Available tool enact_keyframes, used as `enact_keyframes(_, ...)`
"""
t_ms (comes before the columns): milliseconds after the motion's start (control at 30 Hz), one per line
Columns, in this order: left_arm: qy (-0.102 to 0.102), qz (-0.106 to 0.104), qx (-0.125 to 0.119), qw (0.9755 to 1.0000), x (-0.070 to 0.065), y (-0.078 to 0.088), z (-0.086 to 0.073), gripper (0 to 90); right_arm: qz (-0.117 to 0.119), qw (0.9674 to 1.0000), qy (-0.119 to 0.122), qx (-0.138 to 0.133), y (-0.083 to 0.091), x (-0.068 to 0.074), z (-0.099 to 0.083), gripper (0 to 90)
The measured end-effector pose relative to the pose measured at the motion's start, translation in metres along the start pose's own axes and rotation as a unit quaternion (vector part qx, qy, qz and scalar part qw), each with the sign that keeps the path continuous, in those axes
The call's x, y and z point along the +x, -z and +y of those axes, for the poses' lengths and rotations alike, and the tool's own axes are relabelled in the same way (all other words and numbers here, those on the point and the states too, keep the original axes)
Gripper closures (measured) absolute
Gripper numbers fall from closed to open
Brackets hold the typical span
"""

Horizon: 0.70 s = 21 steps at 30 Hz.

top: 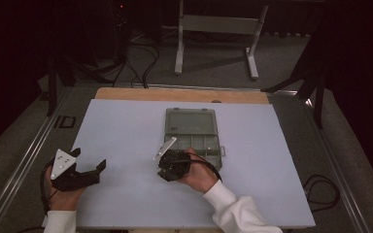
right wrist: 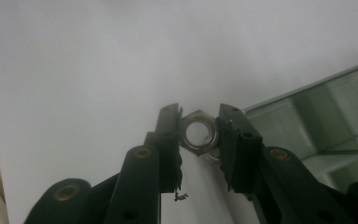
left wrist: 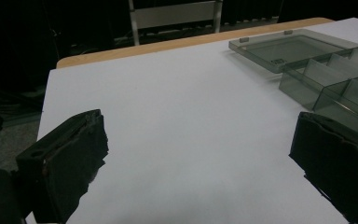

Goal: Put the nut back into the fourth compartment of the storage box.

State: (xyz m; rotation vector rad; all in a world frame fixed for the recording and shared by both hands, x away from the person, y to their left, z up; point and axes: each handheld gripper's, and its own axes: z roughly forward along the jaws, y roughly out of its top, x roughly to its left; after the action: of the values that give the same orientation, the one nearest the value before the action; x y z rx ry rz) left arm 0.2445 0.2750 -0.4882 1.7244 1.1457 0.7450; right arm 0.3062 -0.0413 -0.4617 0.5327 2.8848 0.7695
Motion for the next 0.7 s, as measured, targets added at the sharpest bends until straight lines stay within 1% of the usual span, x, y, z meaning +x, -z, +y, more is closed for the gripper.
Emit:
enact_keyframes(67, 0.000, 0.000, 0.000, 1.0000, 0.000, 0.000, 0.000, 3.8, -0.004, 1.0000, -0.003, -0.003, 0.005, -0.002, 0.001, 70.4)
enact_keyframes(100, 0.000, 0.000, 0.000, 1.0000, 0.000, 0.000, 0.000, 3.8, -0.007, 1.0000, 0.001, -0.007, 0.007, -0.005, 0.001, 70.4)
enact_keyframes(133, 0.000, 0.000, 0.000, 1.0000, 0.000, 0.000, 0.000, 3.8, -0.008, 0.9999, -0.005, -0.007, 0.009, -0.005, 0.002, 70.4)
enact_keyframes(433, 0.000, 0.000, 0.000, 1.0000, 0.000, 0.000, 0.000, 3.8, -0.027, 0.9993, -0.016, -0.020, 0.030, -0.020, 0.005, 70.4)
enact_keyframes(500, 0.000, 0.000, 0.000, 1.0000, 0.000, -0.001, 0.000, 3.8, -0.030, 0.9990, -0.021, -0.023, 0.033, -0.024, 0.005, 70.4)
enact_keyframes(700, 0.000, 0.000, 0.001, 1.0000, 0.000, -0.001, 0.000, 3.8, -0.041, 0.9985, -0.029, -0.022, 0.040, -0.034, 0.004, 70.4)
